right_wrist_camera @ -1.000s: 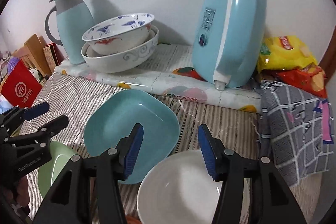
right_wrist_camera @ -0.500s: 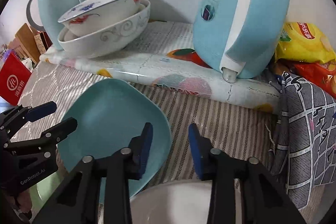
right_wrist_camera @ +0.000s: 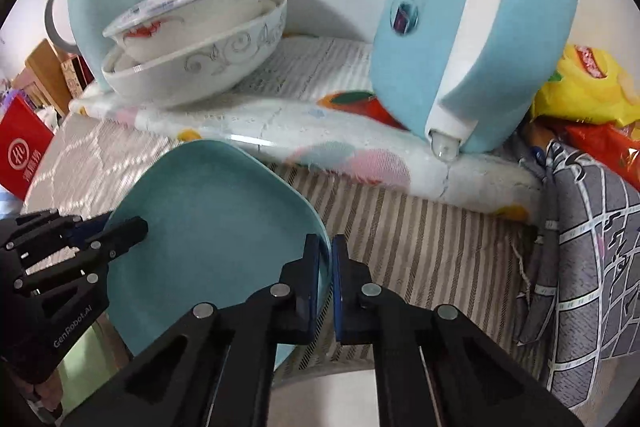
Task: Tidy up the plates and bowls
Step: 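Carry the light-blue plate onto the green plate and open the left gripper, then grasp a small brown bowl with the right gripper while the left gripper grasps the other brown bowl, then lift the brown bowl toward the white bowl with the right gripper while the left gripper lifts its brown bowl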
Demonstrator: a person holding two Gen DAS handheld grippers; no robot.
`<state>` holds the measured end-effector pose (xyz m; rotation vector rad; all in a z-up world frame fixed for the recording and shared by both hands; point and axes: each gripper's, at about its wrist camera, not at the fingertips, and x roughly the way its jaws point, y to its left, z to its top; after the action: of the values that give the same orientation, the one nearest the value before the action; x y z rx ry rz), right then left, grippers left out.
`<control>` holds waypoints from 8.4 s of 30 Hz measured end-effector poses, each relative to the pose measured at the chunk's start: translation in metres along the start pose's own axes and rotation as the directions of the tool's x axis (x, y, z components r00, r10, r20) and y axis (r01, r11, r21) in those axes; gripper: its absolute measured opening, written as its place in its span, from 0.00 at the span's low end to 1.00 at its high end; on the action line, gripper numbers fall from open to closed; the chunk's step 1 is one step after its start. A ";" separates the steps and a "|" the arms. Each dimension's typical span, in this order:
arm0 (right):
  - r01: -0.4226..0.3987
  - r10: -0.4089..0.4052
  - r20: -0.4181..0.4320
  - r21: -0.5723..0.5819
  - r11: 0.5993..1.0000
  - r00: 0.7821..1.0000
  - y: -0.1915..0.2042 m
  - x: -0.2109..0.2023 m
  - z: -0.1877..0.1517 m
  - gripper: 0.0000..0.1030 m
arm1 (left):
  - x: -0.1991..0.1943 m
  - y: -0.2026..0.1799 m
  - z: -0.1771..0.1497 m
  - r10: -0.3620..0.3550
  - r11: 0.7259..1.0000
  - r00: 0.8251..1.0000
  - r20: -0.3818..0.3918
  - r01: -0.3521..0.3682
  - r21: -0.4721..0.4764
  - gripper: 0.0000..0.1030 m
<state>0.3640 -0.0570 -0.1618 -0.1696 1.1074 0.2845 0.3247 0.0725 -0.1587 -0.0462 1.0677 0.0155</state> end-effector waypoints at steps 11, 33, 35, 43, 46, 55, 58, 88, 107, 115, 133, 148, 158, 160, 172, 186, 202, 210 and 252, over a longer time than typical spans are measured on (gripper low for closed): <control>-0.020 0.019 0.101 0.005 1.000 0.995 0.020 -0.045 0.015 0.06 | -0.054 0.019 -0.005 0.012 1.000 0.997 0.080 -0.010 -0.023 0.12; -0.045 0.053 0.187 -0.047 0.998 0.981 0.078 -0.130 -0.037 0.07 | -0.142 0.046 -0.085 0.057 0.995 0.985 0.160 -0.042 -0.095 0.11; -0.053 0.062 0.188 -0.056 0.997 0.980 0.084 -0.134 -0.044 0.07 | -0.146 0.050 -0.095 0.065 0.993 0.985 0.158 -0.049 -0.107 0.11; -0.086 0.100 0.147 -0.098 0.991 0.984 0.108 -0.122 -0.068 0.07 | -0.147 0.064 -0.126 0.098 0.984 0.987 0.130 -0.077 -0.159 0.11; -0.090 0.106 0.132 -0.118 0.989 0.986 0.114 -0.116 -0.074 0.07 | -0.142 0.067 -0.134 0.104 0.981 0.988 0.114 -0.083 -0.173 0.11; -0.095 0.110 0.104 -0.141 0.986 0.989 0.120 -0.106 -0.080 0.07 | -0.132 0.066 -0.145 0.114 0.979 0.990 0.081 -0.098 -0.178 0.11; -0.098 0.112 0.100 -0.143 0.985 0.989 0.120 -0.103 -0.081 0.07 | -0.130 0.066 -0.147 0.117 0.979 0.991 0.069 -0.103 -0.178 0.11; -0.127 0.134 0.033 -0.160 0.979 0.990 0.123 -0.055 -0.081 0.10 | -0.103 0.068 -0.157 0.096 0.980 0.995 -0.015 -0.097 -0.171 0.12; -0.061 0.062 0.185 -0.009 0.998 0.981 0.060 -0.150 -0.102 0.53 | -0.165 0.025 -0.138 0.055 0.993 0.989 0.136 -0.040 -0.114 0.35; 0.024 -0.061 0.251 0.146 0.989 0.966 -0.018 -0.206 -0.145 0.54 | -0.179 -0.036 -0.134 -0.009 0.999 0.984 0.177 0.017 -0.042 0.35; 0.074 -0.127 0.175 0.282 0.956 0.976 -0.112 -0.194 -0.216 0.54 | -0.135 -0.096 -0.143 0.000 1.000 0.998 0.064 0.002 -0.024 0.37; 0.054 -0.094 0.124 0.292 0.955 0.988 -0.125 -0.156 -0.222 0.50 | -0.097 -0.098 -0.143 -0.050 0.996 0.999 0.004 0.050 -0.075 0.39; 0.033 -0.059 0.079 0.292 0.956 0.995 -0.130 -0.123 -0.217 0.44 | -0.068 -0.096 -0.139 -0.037 0.993 0.998 -0.055 0.030 -0.113 0.39; 0.027 -0.049 0.071 0.286 0.958 0.996 -0.130 -0.118 -0.215 0.41 | -0.064 -0.094 -0.138 -0.032 0.993 0.998 -0.060 0.025 -0.117 0.39; -0.009 0.001 0.030 0.283 0.959 1.000 -0.127 -0.093 -0.208 0.19 | -0.057 -0.094 -0.136 -0.058 0.992 0.997 -0.044 0.052 -0.111 0.22; 0.021 -0.042 0.083 0.235 0.972 0.996 -0.113 -0.109 -0.201 0.08 | -0.073 -0.098 -0.135 -0.088 0.993 0.996 0.010 0.089 -0.074 0.09; 0.072 -0.116 0.173 0.241 0.968 0.978 -0.108 -0.172 -0.196 0.08 | -0.133 -0.093 -0.119 -0.103 0.993 0.986 0.132 0.109 -0.037 0.09; 0.072 -0.132 0.252 0.233 0.970 0.959 -0.095 -0.213 -0.176 0.08 | -0.172 -0.087 -0.100 -0.097 0.994 0.973 0.208 0.104 -0.021 0.09; 0.046 -0.055 0.092 0.102 0.994 0.994 -0.049 -0.098 -0.087 0.08 | -0.117 -0.025 -0.033 -0.014 0.998 0.981 0.194 0.024 -0.052 0.09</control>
<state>0.2644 -0.1417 -0.1123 -0.0939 1.0198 0.1892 0.2401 0.0472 -0.0717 -0.1020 0.8721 0.0311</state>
